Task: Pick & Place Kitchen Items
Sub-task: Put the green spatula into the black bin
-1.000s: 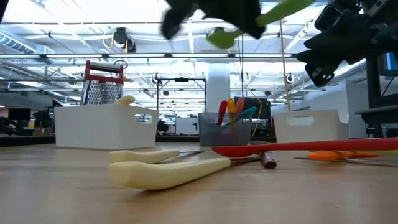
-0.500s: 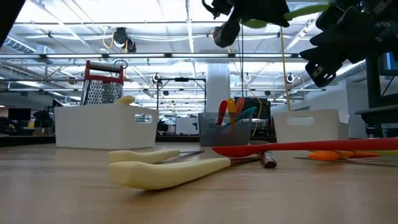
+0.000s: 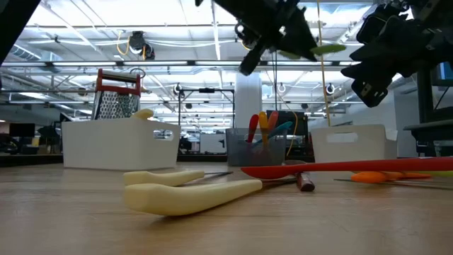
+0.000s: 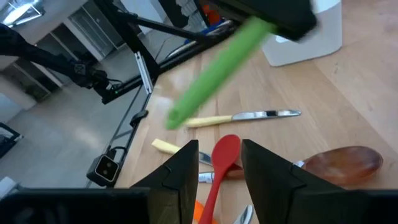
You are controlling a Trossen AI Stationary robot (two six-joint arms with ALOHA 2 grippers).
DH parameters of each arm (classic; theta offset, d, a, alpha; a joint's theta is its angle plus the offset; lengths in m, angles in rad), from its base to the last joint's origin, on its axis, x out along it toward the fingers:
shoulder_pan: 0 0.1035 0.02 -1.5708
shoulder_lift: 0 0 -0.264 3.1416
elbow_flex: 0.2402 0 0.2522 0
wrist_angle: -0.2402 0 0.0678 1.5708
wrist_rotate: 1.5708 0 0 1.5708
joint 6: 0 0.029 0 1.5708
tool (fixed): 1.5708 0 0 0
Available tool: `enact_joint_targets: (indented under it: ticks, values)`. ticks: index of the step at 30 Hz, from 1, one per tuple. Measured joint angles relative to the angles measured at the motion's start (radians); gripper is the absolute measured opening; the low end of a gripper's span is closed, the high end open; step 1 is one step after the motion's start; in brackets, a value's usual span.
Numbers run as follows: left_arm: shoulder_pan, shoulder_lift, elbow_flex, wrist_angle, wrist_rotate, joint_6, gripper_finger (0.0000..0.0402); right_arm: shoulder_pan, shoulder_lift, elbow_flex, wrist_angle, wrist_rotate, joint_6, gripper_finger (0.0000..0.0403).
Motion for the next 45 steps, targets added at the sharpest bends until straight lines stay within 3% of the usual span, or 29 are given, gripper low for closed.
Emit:
enact_joint_targets:
  ticks: [6, 12, 22, 35, 45]
  values:
    - [0.094, 0.0, 0.0, -0.045, 0.143, 0.032, 0.0008, 0.0, 0.0, 0.0, 0.029, 0.102, -0.002, 0.0114]
    - [0.22, 0.0, 0.0, -0.061, 0.382, 0.086, 0.0008, 0.0, 0.0, 0.0, 0.029, 0.107, 0.005, 0.0114]
    - [0.381, -0.002, -0.001, -0.2, 0.613, 0.083, 0.0008, 0.0, 0.0, 0.0, 0.029, 0.107, 0.004, 0.0114]
    - [0.485, 0.008, -0.084, -0.216, 0.788, -0.088, 0.0008, 0.0, 0.0, 0.0, 0.028, 0.105, 0.004, 0.0114]
    - [0.513, 0.005, -0.136, -0.113, 0.789, -0.247, 0.0008, 0.0, 0.0, 0.0, 0.028, 0.104, 0.002, 0.0114]
